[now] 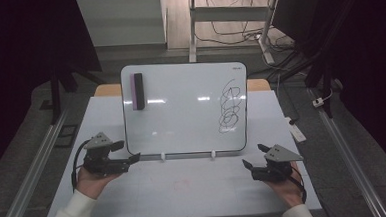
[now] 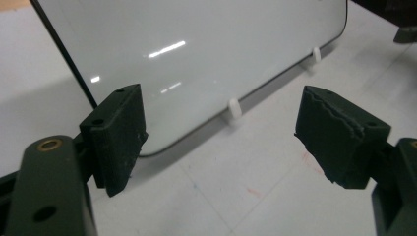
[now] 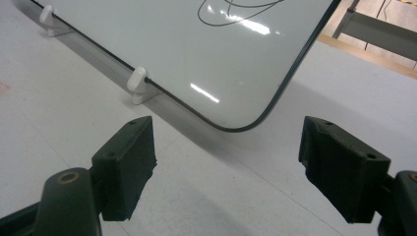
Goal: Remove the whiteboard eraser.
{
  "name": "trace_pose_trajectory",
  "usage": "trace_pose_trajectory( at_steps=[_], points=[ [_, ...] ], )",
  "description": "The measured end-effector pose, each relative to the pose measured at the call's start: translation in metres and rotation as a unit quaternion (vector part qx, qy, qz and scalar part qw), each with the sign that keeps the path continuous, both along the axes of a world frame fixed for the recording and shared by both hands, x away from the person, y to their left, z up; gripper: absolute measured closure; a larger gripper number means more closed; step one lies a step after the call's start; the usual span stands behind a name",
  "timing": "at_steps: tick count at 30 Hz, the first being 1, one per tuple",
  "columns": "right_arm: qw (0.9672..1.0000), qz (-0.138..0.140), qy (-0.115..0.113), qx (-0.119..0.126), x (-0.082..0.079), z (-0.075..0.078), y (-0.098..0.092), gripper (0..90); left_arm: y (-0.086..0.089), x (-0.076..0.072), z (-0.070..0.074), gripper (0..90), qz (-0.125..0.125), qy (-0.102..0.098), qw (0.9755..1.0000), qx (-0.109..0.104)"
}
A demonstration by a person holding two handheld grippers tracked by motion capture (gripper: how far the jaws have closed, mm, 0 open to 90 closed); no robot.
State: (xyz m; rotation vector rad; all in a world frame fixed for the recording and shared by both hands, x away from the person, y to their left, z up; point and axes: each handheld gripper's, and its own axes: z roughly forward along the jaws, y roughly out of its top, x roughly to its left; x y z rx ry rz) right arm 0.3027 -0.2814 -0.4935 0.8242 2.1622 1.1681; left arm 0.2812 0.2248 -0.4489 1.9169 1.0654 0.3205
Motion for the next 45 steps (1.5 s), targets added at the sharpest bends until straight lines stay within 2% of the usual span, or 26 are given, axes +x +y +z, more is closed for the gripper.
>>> trace_pose_trajectory(
  at_steps=[4, 15, 21, 31, 38, 43, 45],
  points=[
    [1.0000, -0.001, 0.000, -0.001, 0.000, -0.001, 0.000, 21.3, -0.003, 0.006, 0.007, 22.3, 0.005, -0.002, 1.0000, -0.001],
    [0.9999, -0.001, 0.008, -0.008, 0.001, -0.006, 0.002, 21.3, -0.009, 0.036, 0.028, 25.4, 0.031, -0.015, 0.9994, 0.006],
    [0.9999, -0.001, 0.009, -0.013, 0.001, -0.008, 0.002, 21.4, -0.007, 0.049, 0.039, 27.1, 0.051, -0.026, 0.9983, -0.002],
    [0.9998, -0.002, 0.010, -0.014, 0.001, -0.009, 0.002, 21.5, -0.014, 0.067, 0.053, 29.8, 0.061, -0.039, 0.9974, 0.000],
    [0.9998, -0.004, 0.011, -0.013, 0.002, -0.009, 0.002, 21.6, -0.015, 0.082, 0.062, 32.4, 0.081, -0.050, 0.9955, 0.000],
    [0.9998, -0.004, 0.011, -0.013, 0.001, -0.009, 0.002, 21.6, -0.014, 0.091, 0.065, 35.1, 0.097, -0.051, 0.9940, 0.004],
    [0.9998, -0.005, 0.010, -0.013, 0.001, -0.009, 0.001, 21.7, -0.015, 0.093, 0.065, 39.1, 0.102, -0.052, 0.9935, 0.005]
  ],
)
